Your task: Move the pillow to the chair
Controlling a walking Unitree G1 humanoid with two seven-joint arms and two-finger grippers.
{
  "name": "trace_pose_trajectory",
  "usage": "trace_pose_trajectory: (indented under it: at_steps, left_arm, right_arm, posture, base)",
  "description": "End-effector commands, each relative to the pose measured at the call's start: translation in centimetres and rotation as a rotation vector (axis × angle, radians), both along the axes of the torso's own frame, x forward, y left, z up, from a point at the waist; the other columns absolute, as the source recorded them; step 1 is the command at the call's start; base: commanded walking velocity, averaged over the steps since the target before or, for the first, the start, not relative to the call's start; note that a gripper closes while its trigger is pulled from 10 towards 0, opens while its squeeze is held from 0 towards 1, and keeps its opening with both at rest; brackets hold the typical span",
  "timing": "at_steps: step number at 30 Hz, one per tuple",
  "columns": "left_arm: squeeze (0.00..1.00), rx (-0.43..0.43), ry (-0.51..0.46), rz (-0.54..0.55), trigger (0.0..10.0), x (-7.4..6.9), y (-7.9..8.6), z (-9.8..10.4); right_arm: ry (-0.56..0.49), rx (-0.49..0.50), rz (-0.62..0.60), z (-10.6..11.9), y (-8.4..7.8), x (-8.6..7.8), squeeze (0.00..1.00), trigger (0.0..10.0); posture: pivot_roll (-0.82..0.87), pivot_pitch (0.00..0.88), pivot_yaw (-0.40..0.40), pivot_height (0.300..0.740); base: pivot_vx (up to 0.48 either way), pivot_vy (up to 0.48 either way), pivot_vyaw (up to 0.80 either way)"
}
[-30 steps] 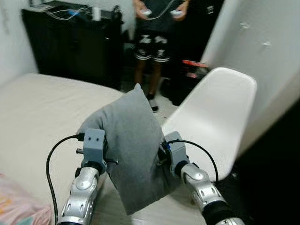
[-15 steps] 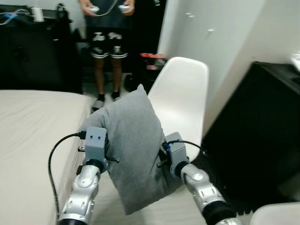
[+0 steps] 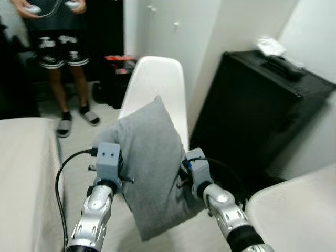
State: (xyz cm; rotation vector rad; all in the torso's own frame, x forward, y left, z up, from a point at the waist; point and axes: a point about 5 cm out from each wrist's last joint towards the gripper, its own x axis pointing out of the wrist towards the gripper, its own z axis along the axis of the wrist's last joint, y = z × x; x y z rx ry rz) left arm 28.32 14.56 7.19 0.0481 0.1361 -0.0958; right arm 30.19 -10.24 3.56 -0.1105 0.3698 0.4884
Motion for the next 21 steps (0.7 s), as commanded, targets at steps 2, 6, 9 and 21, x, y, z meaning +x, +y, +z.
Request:
trace_pose_trajectory:
  at_steps: [2, 6, 9, 21]
  left_arm:
    - [0.0, -0.009, 0.001, -0.081, 10.0, -0.03, -1.87, -0.02]
    - [0.0, -0.008, 0.001, -0.082, 10.0, -0.03, -1.88, -0.04]
    - [0.0, -0.007, 0.001, -0.084, 10.0, -0.05, -1.89, -0.06]
    - [0.0, -0.001, 0.003, -0.082, 10.0, -0.04, -1.83, -0.12]
  right_arm:
    - [-0.082, 0.035, 0.061, 1.66, 1.68, 0.69, 0.0, 10.0]
    - [-0.081, 0.034, 0.061, 1.64, 1.68, 0.66, 0.0, 10.0]
    - [-0.082, 0.033, 0.061, 1.62, 1.74, 0.65, 0.0, 10.0]
    - [-0.078, 0.033, 0.064, 1.49, 1.7, 0.54, 0.0, 10.0]
  posture:
    - [0.06, 0.0, -0.102, 0.74]
    - [0.06, 0.0, -0.101, 0.74]
    - [0.06, 0.0, -0.099, 0.74]
    - [0.06, 0.0, -0.099, 0.74]
  base:
    - [0.0, 0.0, -0.8]
    - [0.0, 0.0, -0.8]
    - [0.0, 0.0, -0.8]
    - [0.0, 0.0, -0.8]
